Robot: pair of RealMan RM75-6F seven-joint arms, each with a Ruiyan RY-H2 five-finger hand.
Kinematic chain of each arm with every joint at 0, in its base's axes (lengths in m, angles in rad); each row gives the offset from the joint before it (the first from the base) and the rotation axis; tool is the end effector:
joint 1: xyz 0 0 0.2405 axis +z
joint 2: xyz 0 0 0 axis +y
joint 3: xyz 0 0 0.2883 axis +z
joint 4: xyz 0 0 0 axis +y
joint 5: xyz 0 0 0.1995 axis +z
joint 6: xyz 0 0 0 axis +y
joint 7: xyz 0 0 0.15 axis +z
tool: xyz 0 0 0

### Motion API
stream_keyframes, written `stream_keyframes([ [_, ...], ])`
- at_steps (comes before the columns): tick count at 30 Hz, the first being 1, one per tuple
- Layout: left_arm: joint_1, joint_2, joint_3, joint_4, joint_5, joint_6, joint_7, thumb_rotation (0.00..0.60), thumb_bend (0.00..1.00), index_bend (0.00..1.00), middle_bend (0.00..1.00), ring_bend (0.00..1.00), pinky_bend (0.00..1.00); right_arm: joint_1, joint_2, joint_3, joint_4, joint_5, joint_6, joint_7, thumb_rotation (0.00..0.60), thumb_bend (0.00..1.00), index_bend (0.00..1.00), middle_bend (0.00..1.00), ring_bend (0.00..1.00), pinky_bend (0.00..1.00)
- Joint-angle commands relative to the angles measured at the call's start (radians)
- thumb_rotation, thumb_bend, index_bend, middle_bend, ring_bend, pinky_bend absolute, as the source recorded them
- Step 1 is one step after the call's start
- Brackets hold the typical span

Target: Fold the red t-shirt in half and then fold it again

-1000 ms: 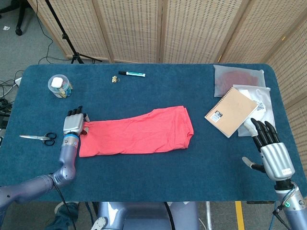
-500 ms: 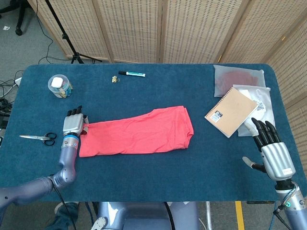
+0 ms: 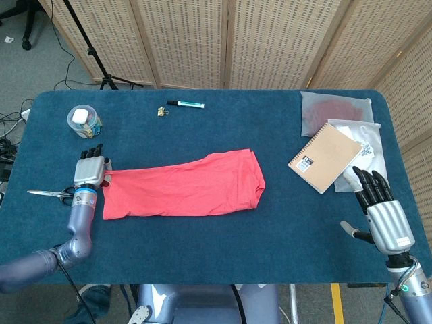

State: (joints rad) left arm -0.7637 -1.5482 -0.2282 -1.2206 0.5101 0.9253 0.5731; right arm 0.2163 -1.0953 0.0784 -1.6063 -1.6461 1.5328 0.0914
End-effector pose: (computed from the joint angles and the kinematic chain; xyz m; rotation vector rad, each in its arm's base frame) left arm -0.2780 0.4191 0.0346 -1.4148 -1.1287 -0.4999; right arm -0.2848 -0.2316 0.1930 1.5238 -0.7489 1.1743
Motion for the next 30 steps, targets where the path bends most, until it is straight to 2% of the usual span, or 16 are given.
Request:
stream_keyframes([
  [1,0.031,0.056,0.028,-0.03,0.019,-0.02,-0.009,0.6,0.5,0.78,0.0,0.0,0.0,-0.001,0.001,0.0,-0.001,-0.001,0.0,0.0,0.6,0.0,0.0,0.0,0.0,0.0],
  [11,0.105,0.194,0.087,-0.037,0.083,-0.115,-0.104,0.6,0.51,0.78,0.0,0.0,0.0,-0.003,0.0,-0.001,-0.004,-0.01,0.003,-0.004,0.6,0.0,0.0,0.0,0.0,0.0],
  [16,0.157,0.265,0.122,0.004,0.132,-0.181,-0.185,0.6,0.51,0.78,0.0,0.0,0.0,-0.004,-0.001,-0.002,-0.004,-0.014,0.003,-0.01,0.6,0.0,0.0,0.0,0.0,0.0],
  [26,0.226,0.263,0.131,0.205,0.202,-0.268,-0.353,0.6,0.51,0.78,0.0,0.0,0.0,-0.002,-0.004,-0.001,-0.004,-0.014,-0.002,-0.015,0.6,0.0,0.0,0.0,0.0,0.0],
  [30,0.238,0.249,0.117,0.266,0.22,-0.297,-0.41,0.6,0.52,0.78,0.0,0.0,0.0,-0.002,-0.004,0.0,-0.005,-0.014,-0.003,-0.018,0.6,0.0,0.0,0.0,0.0,0.0],
])
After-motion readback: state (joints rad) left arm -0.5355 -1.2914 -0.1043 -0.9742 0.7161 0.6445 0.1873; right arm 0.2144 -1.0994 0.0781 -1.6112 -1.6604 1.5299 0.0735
